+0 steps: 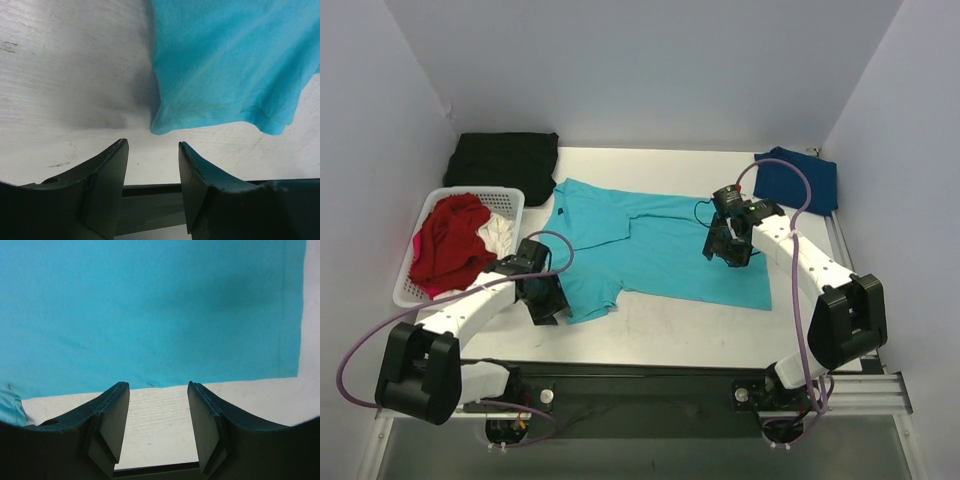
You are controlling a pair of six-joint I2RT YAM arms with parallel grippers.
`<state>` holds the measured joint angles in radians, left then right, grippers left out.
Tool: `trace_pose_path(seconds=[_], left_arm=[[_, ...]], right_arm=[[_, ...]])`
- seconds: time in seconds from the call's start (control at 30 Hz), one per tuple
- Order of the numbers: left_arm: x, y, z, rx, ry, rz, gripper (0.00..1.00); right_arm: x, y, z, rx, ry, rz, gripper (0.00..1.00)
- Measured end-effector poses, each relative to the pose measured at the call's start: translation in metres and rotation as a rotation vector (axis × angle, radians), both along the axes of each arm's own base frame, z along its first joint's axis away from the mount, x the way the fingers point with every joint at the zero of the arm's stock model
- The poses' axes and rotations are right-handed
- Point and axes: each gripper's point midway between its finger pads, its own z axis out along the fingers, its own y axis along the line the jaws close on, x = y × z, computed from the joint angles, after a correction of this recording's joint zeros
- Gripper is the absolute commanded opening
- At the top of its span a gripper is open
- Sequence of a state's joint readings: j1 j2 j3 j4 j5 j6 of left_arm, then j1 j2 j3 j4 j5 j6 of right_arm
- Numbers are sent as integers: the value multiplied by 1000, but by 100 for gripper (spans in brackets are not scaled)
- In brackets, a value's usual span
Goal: Fold and stack the t-shirts
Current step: Grap the side of the flattened tshirt closest away from the robot with both arms
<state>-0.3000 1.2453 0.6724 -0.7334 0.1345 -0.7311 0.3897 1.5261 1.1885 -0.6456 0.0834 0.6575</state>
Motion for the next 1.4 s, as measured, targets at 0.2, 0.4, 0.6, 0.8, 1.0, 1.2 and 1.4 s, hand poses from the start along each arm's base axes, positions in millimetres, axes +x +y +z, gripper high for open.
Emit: trace_pose_path(seconds=[0.2, 0.4, 0.6, 0.8, 1.0, 1.2, 1.4], left_arm=[[-1, -5, -10, -22, 13, 34, 51], [5, -7, -15, -17, 4, 52, 47], [4, -9, -21, 2, 14, 44, 42], [2, -10, -23, 22, 17, 35, 32], [0, -5, -25, 53, 17, 34, 0], [-3, 6, -22, 107, -7, 28, 0], [-10, 14, -8, 129, -28, 34, 0]], right_arm=[[-8, 1, -8, -10, 25, 4, 51], [-9, 1, -9, -14, 24, 3, 50], [-8, 1, -9, -15, 23, 2, 50], [-9, -1, -10, -21, 24, -4, 49], [-11, -1, -13, -23, 31, -11, 49], [-24, -8, -24, -37, 57, -18, 49], [-48, -23, -29, -60, 65, -70, 50]])
